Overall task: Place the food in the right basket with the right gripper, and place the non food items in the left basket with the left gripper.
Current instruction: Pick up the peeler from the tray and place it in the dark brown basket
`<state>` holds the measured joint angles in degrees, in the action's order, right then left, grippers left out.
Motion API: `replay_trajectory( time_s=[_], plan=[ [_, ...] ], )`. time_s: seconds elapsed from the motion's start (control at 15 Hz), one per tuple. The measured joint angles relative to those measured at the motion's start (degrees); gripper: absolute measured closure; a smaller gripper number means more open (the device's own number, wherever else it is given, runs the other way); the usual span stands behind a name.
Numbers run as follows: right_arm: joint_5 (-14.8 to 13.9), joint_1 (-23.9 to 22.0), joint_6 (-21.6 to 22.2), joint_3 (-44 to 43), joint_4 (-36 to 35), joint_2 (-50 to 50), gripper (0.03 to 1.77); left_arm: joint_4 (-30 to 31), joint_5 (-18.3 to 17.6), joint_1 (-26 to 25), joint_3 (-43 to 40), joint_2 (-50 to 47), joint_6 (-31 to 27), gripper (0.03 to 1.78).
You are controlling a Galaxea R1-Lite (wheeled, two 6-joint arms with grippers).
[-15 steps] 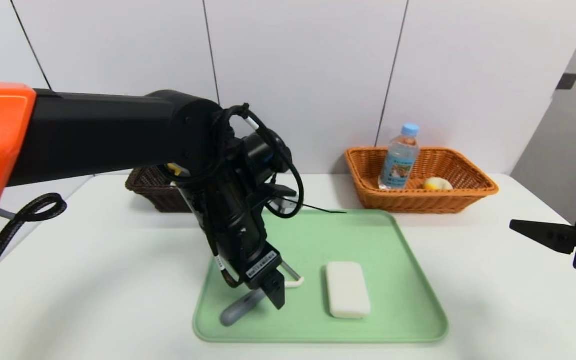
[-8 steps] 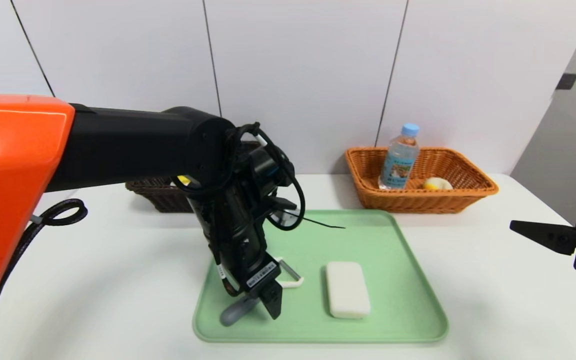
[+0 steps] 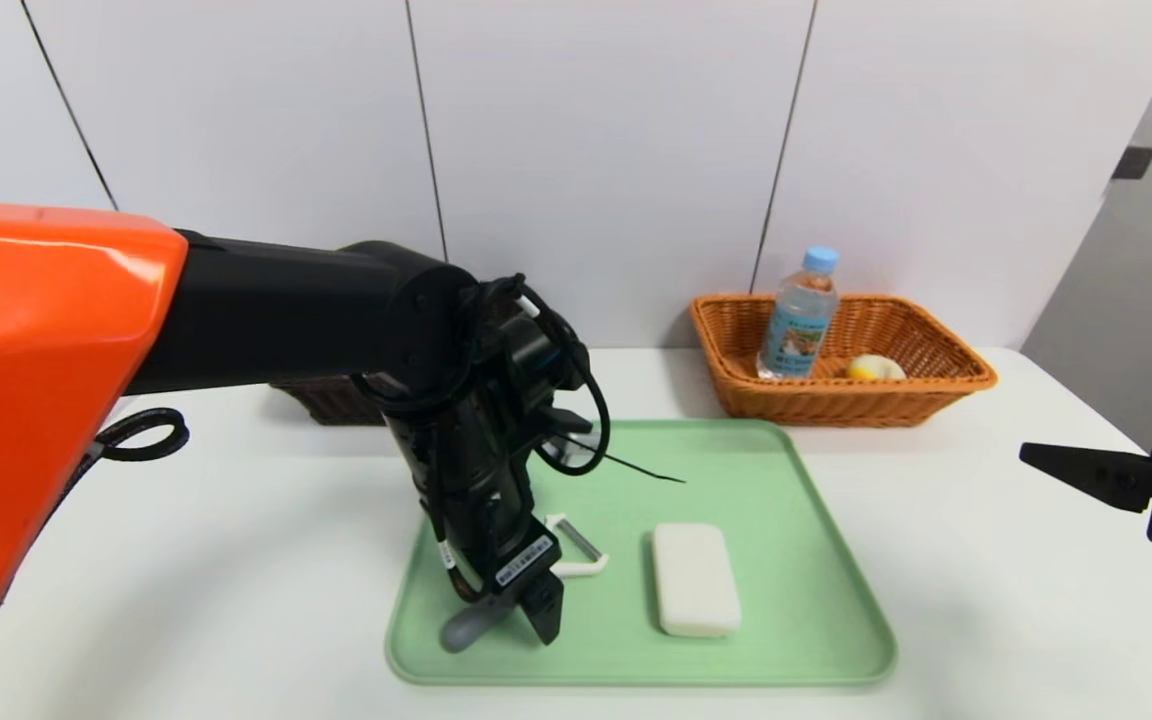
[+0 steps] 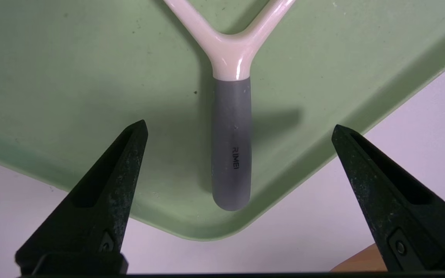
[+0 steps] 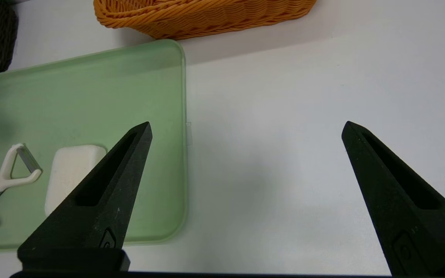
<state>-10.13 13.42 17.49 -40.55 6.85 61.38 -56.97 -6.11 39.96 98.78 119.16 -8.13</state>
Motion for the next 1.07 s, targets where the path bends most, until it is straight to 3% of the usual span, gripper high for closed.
replay_trajectory(
  time_s=[1.07],
  plan=[
    [0.5,0.1,0.0,0.1,0.0,0.2,0.10,2.7,0.1,-0.6,-2.6,0.8,0.0,0.12]
  ],
)
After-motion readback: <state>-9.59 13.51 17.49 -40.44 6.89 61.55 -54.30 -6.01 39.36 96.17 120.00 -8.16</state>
